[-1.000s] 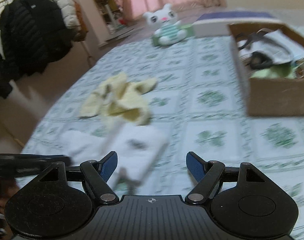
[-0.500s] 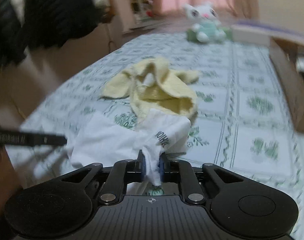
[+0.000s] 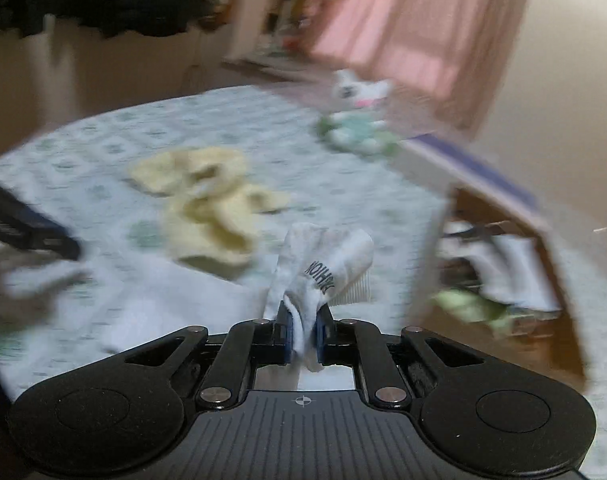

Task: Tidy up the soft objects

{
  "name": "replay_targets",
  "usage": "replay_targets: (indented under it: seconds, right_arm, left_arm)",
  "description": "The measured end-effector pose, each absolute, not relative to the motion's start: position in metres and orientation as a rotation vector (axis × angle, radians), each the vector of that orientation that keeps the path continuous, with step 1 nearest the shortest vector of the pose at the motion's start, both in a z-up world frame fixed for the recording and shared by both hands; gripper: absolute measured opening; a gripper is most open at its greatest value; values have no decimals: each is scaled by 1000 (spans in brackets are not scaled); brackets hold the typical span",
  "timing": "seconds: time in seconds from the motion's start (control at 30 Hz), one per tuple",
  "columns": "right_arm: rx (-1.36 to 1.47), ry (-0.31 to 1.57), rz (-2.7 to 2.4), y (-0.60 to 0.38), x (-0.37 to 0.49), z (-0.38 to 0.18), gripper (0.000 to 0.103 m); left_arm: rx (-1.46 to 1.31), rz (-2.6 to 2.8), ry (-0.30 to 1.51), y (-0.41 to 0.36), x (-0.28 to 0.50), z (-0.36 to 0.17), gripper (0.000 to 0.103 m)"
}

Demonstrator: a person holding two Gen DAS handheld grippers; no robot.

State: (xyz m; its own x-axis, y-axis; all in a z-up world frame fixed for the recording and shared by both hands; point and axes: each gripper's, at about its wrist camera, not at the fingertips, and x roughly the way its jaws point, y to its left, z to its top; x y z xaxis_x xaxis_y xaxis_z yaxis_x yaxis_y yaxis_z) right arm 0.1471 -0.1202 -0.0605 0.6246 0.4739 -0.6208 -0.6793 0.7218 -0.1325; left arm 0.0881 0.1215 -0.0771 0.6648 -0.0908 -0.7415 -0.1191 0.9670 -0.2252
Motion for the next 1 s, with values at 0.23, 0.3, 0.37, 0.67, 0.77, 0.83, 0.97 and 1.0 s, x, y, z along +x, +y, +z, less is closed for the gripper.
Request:
replay_targets:
  seconds: [0.23, 0.3, 0.37, 0.67, 0.77, 0.83, 0.97, 1.0]
  right_arm:
    - [-237, 746, 837, -79, 146, -95, 22]
    - [-186, 786, 832, -81, 151, -95, 48]
    - [-133, 788, 829, -87, 153, -91, 64]
    - [3, 820, 761, -97, 166, -90, 84]
    - [-27, 821, 757, -81, 161, -94, 91]
    - [-107, 793, 751, -69, 153, -97, 91]
    - [-240, 735, 726, -52, 145, -107, 88]
    - [-239, 729, 732, -52, 144, -109, 81]
  left_arm:
    - [-262, 13, 872, 119, 91, -81, 26]
    - [-268, 16, 880, 120, 92, -83, 26]
    - [-271, 16, 882, 120, 91, -85, 26]
    - [-267, 28, 884, 122, 95, -86, 26]
    - [-266, 45, 885, 126, 93, -86, 26]
    - [-264, 53, 886, 128, 93, -86, 26]
    - [-261, 55, 886, 129, 93, -85, 26]
    - [-258, 54, 886, 128, 94, -85, 26]
